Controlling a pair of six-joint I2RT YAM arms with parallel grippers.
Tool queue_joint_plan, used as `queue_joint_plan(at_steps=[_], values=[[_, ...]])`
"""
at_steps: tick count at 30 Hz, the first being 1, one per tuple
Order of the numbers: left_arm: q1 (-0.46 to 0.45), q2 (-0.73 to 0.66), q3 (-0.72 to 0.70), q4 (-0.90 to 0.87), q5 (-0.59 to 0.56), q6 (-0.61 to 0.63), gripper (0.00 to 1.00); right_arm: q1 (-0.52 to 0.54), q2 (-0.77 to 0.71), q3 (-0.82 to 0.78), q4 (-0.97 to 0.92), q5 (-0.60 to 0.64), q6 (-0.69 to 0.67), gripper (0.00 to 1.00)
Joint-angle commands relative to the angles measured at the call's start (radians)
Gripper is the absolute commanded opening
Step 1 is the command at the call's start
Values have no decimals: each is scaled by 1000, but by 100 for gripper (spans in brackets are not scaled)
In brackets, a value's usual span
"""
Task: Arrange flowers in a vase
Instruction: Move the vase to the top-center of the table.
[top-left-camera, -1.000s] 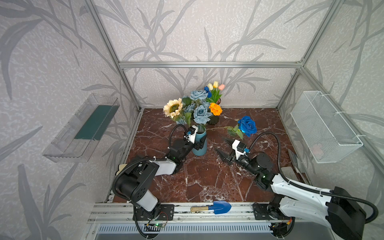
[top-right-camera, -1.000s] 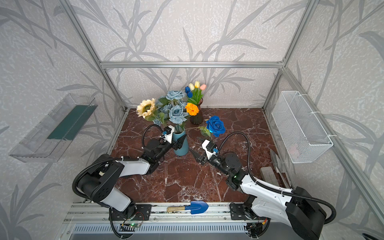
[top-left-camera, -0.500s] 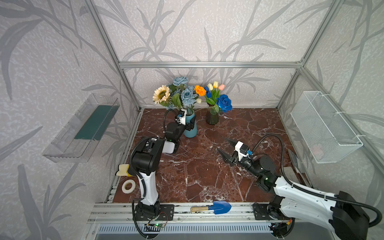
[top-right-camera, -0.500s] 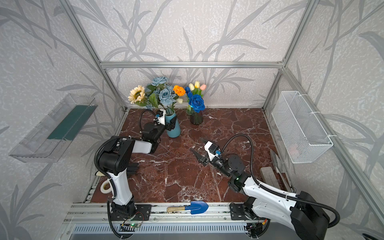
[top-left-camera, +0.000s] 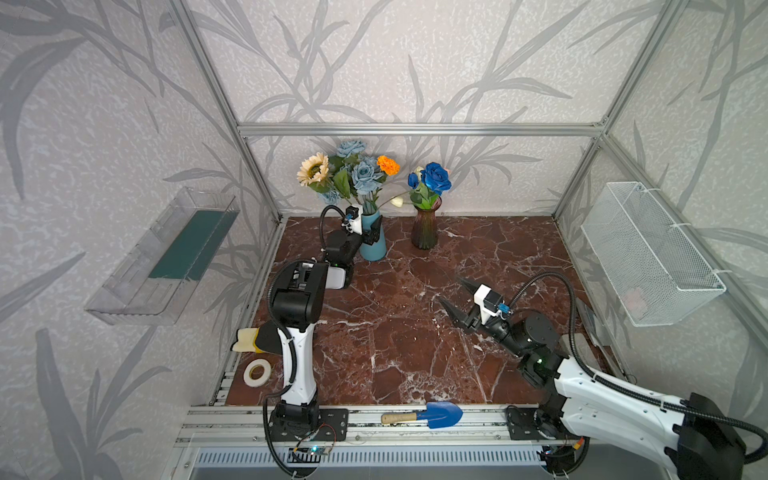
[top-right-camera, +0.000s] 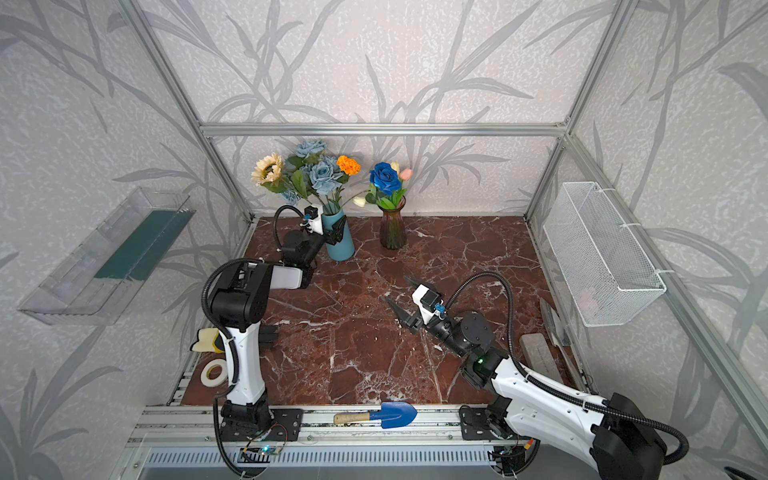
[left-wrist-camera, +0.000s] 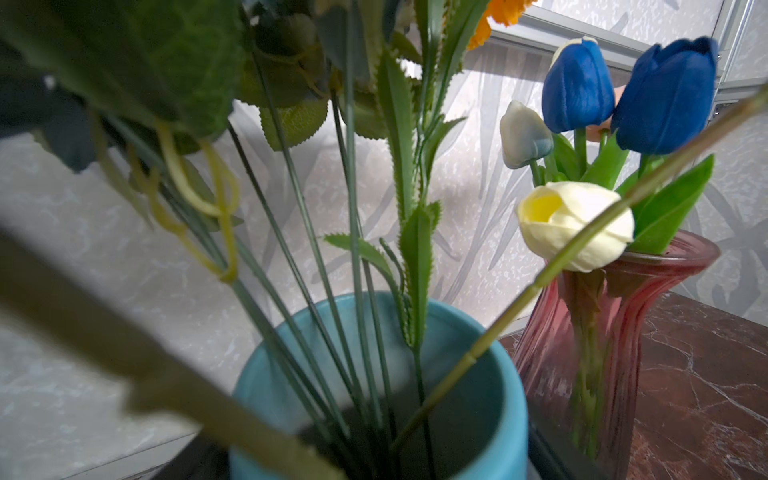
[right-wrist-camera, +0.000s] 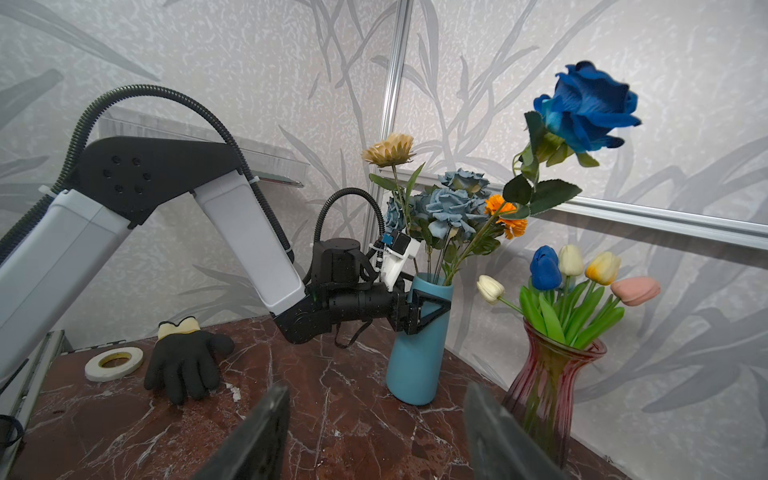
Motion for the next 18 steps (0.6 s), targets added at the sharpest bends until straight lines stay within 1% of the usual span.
queue_joint_plan(at_steps=[1,4,6,9,10,12,13,14,15,16,17,18], values=[[0,16,60,72,36,-28,0,5,10,2,12,10,-3,67],[1,27,68,72,22,-19,0,6,10,5,7,9,-1,67],[3,27,64,73,19,-13,4,6,4,7,-3,7,-2,67],[2,30,64,71,14,-3,3,6,2,8,-7,9,-7,67],[4,30,62,73,17,-5,0,5,3,10,-9,9,-9,67],[4,28,53,92,22,-9,0,6,7,14,-9,6,-9,67],[4,27,47,101,22,-14,2,5,10,15,-9,7,-9,67],[4,27,43,112,18,-19,17,6,13,16,-9,6,-7,67],[4,28,36,131,18,-25,27,6,15,18,-7,5,-7,67],[3,30,27,147,19,-24,29,6,17,19,-7,2,-6,67],[4,29,23,154,16,-26,33,6,20,19,-5,-1,-6,67],[4,27,20,155,17,-26,45,6,22,21,-4,0,-6,67]])
